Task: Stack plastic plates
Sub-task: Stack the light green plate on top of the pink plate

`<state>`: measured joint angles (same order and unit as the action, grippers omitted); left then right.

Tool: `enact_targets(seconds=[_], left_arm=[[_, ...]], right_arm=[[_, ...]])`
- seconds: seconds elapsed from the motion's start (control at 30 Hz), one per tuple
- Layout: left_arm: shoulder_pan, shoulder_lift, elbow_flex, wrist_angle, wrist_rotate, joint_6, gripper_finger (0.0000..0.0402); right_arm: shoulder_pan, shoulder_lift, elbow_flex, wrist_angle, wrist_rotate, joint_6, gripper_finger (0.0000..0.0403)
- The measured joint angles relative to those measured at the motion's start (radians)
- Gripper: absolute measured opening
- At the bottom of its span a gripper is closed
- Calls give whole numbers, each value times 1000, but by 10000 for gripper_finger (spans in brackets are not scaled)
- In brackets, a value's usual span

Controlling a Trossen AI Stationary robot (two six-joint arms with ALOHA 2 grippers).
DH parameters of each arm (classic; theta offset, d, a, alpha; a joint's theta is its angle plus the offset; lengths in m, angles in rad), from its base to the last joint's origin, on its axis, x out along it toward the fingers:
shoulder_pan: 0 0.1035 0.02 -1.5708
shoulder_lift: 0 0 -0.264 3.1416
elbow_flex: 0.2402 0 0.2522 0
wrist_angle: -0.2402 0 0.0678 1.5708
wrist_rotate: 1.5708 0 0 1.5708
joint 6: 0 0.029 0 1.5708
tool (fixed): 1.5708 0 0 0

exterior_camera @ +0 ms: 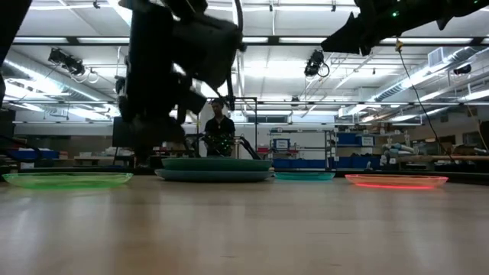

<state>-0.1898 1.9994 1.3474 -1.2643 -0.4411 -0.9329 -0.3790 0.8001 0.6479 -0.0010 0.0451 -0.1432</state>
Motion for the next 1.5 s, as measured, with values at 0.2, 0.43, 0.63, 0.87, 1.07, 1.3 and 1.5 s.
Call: enact_targets(seconds=[0.2,0.43,0.63,0.87,1.07,1.3,1.5], left_arm=[[0,41,-2,1,53,-4,141],[5,44,-2,-1,71,-92,141],[24,69,-1,4,137,-183,141],[24,100,1,-2,166,-162,141],[25,101,0,-2,174,-155,117],[25,103,-2,5,189,-155,41],[30,103,-2,-27,192,-102,8]], right_arm=[[0,0,0,3,-40,21,160],[6,0,0,8,-40,20,160],[6,0,0,7,-40,19,160],[6,0,0,7,-40,19,160],[6,0,0,7,-42,19,160],[6,0,0,7,-47,19,160],[6,0,0,7,-47,18,160]])
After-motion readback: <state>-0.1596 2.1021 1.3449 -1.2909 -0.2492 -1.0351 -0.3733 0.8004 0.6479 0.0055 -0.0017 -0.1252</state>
